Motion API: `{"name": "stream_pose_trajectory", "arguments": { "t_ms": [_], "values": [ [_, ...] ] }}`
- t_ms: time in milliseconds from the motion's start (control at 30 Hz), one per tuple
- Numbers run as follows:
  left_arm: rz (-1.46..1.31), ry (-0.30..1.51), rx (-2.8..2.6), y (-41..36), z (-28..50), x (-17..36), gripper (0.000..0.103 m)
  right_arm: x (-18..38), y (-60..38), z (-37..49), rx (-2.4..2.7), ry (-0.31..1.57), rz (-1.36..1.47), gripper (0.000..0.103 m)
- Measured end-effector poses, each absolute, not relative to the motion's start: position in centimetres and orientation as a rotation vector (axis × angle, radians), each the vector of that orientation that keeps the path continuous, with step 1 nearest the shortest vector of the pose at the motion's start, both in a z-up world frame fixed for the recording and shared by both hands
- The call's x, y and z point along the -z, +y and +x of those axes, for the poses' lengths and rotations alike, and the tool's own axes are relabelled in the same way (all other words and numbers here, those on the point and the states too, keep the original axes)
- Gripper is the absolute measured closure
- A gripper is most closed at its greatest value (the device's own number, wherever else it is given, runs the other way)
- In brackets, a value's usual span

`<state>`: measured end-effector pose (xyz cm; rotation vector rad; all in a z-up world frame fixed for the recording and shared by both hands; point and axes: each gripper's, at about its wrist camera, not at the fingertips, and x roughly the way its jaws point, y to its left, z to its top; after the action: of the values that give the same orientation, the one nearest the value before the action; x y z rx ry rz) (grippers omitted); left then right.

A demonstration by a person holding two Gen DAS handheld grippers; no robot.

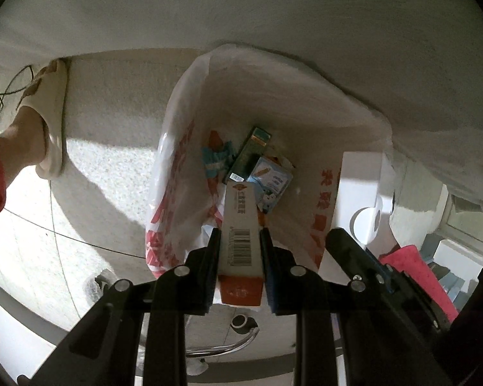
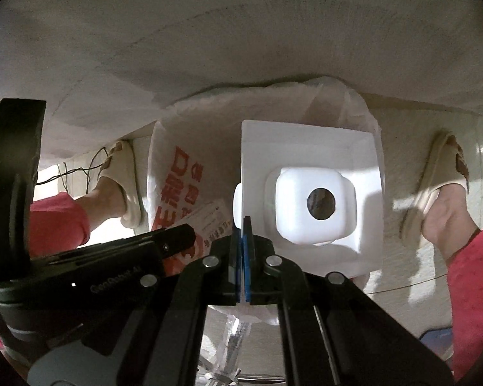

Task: Collect trash
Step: 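Open both tools to drop the box and tray into the bag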

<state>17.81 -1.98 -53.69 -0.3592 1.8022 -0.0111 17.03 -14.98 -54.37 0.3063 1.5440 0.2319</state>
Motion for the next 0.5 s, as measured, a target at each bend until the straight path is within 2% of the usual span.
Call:
{"name": "stream_pose_trajectory", "arguments": {
  "t_ms": [400,500],
  "values": [
    [-0.4,1.842,-0.017,-1.5,18.2,55.2,0.079,56.6,-15.9,17.3,-0.236,1.603,0.365,0.1],
    [-0.406,1.853,-0.018,-1.4,18.3,55.6,0.077,56.8,-16.2,17.4,-0.225,1.61,0.366,0.097]
  ]
}}
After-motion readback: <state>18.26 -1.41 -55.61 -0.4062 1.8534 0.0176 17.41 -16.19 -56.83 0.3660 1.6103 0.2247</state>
